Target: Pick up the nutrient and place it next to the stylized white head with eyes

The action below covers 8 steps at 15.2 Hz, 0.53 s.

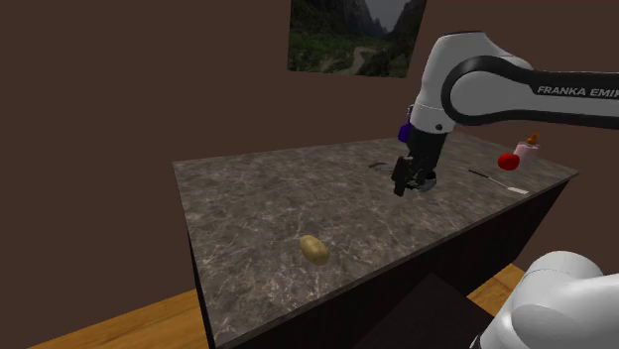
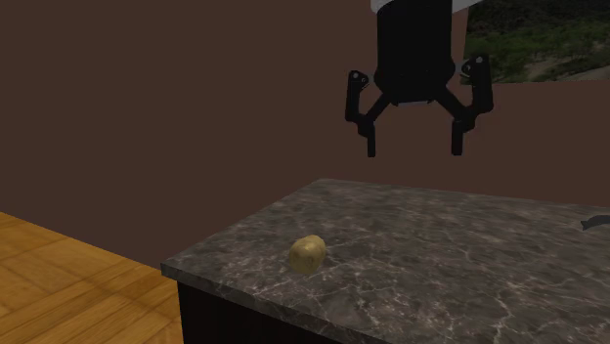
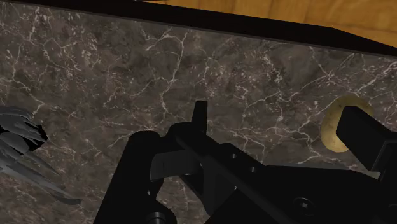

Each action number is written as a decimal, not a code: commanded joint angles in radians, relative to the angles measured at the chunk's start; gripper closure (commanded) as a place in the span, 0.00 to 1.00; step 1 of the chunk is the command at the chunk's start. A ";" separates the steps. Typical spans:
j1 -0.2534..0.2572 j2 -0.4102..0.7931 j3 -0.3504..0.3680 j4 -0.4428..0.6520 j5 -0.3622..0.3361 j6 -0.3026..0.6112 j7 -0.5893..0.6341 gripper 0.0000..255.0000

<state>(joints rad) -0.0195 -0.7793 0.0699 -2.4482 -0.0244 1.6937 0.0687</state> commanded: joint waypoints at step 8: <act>0.044 0.149 0.083 -0.061 0.055 0.211 0.072 0.00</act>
<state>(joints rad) 0.0163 -0.6477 0.1395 -2.4932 0.0212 1.8700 0.1285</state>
